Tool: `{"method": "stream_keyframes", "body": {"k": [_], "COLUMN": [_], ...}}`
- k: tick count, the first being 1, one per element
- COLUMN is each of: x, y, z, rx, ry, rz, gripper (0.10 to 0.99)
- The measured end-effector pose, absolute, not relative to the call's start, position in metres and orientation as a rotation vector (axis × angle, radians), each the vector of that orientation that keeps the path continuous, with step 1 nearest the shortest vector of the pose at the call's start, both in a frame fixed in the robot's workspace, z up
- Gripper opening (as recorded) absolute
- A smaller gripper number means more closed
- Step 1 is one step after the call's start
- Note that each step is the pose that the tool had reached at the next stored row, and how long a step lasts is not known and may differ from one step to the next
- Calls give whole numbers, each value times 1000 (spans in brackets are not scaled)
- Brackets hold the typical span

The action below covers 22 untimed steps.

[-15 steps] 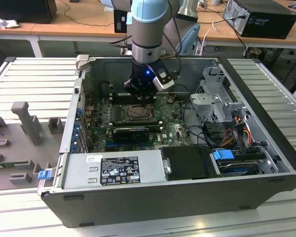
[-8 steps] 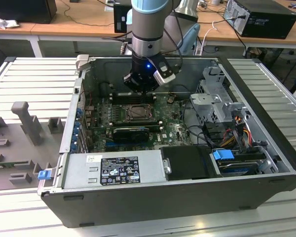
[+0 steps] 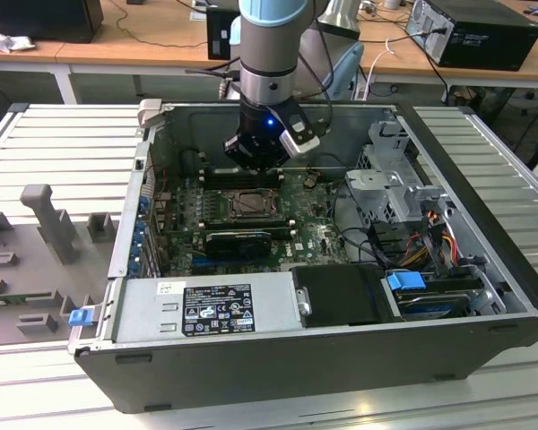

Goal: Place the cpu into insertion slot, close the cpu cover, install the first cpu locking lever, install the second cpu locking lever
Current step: 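Install the first cpu locking lever, then install the second cpu locking lever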

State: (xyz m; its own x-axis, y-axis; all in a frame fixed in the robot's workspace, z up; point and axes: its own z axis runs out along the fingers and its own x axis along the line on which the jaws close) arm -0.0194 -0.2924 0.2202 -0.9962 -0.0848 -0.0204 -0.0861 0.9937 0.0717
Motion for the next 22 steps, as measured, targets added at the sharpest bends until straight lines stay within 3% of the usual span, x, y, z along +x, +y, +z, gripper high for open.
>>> {"method": "stream_keyframes", "body": {"k": [22], "x": [-19], "y": [-303], "z": [228], "rx": [-134], "ry": [3119], "rz": [113], "gripper": [106]}}
